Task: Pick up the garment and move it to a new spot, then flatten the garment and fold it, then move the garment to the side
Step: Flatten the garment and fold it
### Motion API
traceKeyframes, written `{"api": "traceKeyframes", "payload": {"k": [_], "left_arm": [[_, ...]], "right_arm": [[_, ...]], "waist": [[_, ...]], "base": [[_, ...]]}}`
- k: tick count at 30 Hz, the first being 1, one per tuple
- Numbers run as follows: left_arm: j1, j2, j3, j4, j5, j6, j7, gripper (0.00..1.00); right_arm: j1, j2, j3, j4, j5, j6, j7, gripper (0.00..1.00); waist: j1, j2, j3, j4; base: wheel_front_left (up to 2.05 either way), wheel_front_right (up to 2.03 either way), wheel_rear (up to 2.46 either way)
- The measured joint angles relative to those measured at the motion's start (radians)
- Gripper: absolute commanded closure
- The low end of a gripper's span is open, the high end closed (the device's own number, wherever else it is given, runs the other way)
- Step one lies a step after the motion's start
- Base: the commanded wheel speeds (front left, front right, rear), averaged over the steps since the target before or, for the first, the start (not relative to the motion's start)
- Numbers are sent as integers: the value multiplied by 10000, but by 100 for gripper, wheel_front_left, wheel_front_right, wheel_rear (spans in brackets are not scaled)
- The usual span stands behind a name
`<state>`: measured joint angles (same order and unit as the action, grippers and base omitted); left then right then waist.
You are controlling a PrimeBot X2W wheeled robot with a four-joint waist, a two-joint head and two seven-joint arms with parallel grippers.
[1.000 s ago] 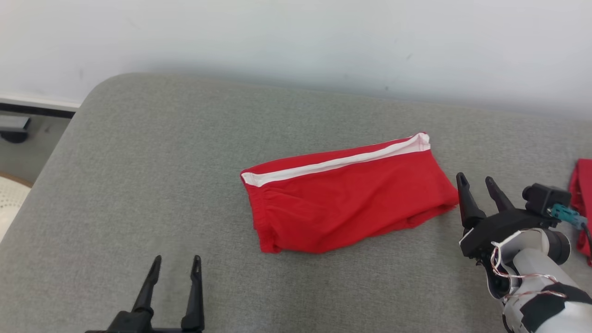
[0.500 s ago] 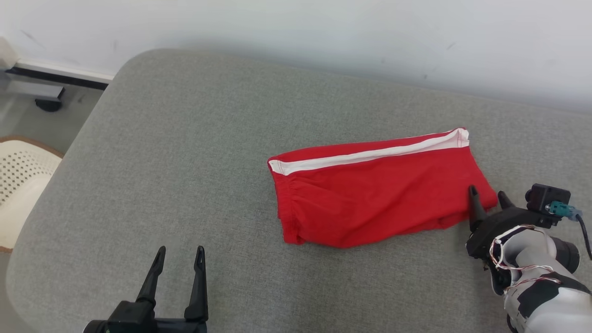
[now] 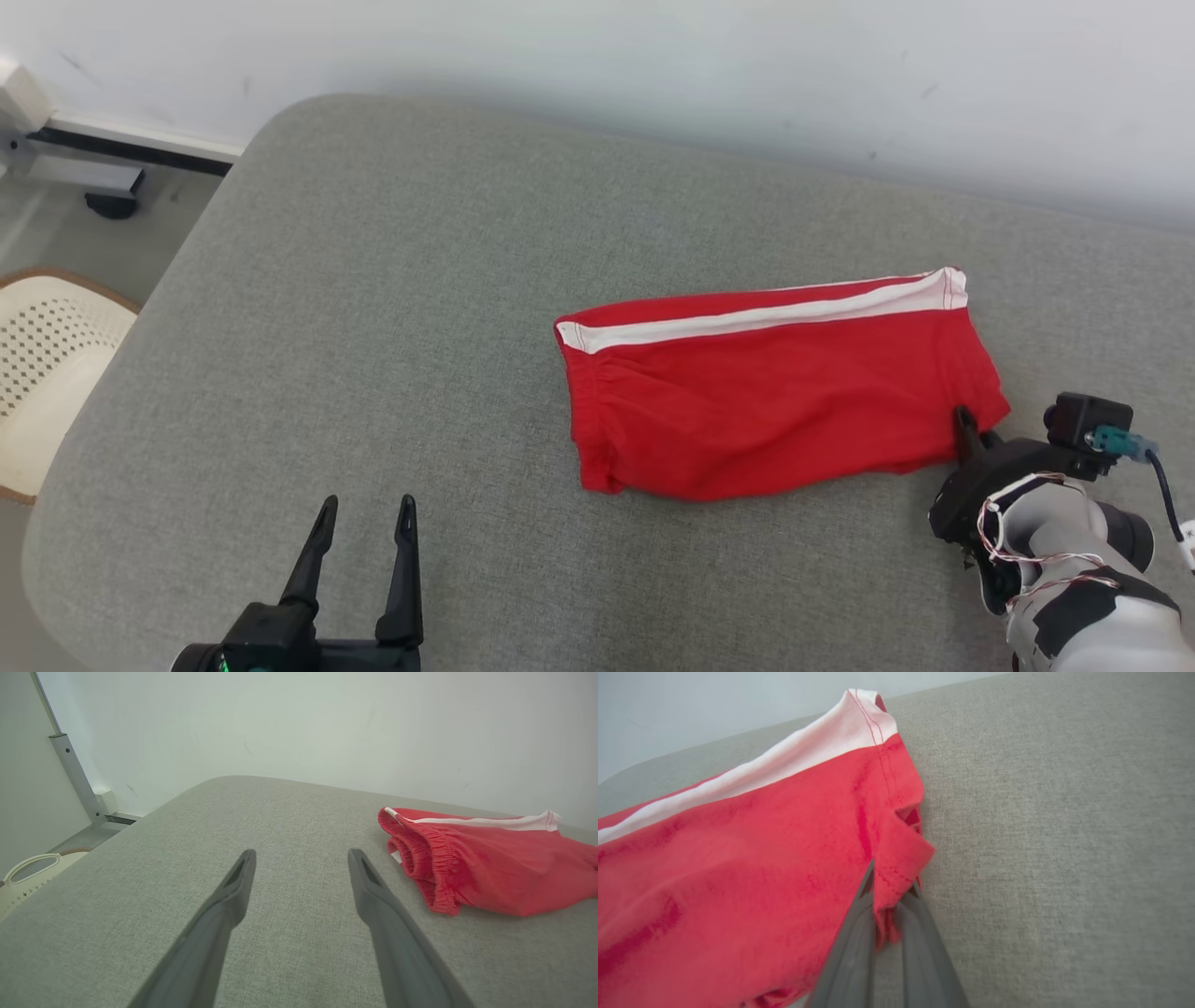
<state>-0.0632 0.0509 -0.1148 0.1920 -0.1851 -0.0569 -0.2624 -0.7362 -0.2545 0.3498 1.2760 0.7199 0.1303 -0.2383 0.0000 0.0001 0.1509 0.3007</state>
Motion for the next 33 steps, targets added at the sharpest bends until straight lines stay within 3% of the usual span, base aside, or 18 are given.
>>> {"api": "traceKeyframes", "payload": {"k": [6, 18, 24, 25, 26, 33], "left_arm": [[223, -2, 194, 123, 61, -46, 0, 0], [845, -6, 529, 234, 184, -238, 0, 0], [957, -2, 596, 228, 171, -253, 0, 0], [1027, -4, 587, 247, 171, -255, 0, 0], [1058, -6, 570, 270, 171, -255, 0, 0], [1053, -6, 604, 259, 169, -255, 0, 0]], "right_arm": [[641, 59, -52, -466, 382, 0, -157, 100], [3774, -303, 107, -4050, 1231, 0, -259, 100], [5120, -280, 165, -4903, 1379, 0, -259, 100], [5167, -263, 174, -4899, 1346, 0, -259, 58], [5176, -259, 142, -4903, 1304, 0, -259, 0], [5353, -117, -725, -5358, 1005, 0, -259, 0]], "waist": [[0, 0, -391, -153], [-1, -1, -1379, -907], [-1, -1, -1629, -1307], [-1, -1, -1646, -1382], [-2, -1, -1661, -1451], [-2, -1, -1737, -1720]], "base": [[0, 0, 0], [0, 0, 0], [0, 0, 0], [0, 0, 0], [0, 0, 0], [0, 0, 0]]}}
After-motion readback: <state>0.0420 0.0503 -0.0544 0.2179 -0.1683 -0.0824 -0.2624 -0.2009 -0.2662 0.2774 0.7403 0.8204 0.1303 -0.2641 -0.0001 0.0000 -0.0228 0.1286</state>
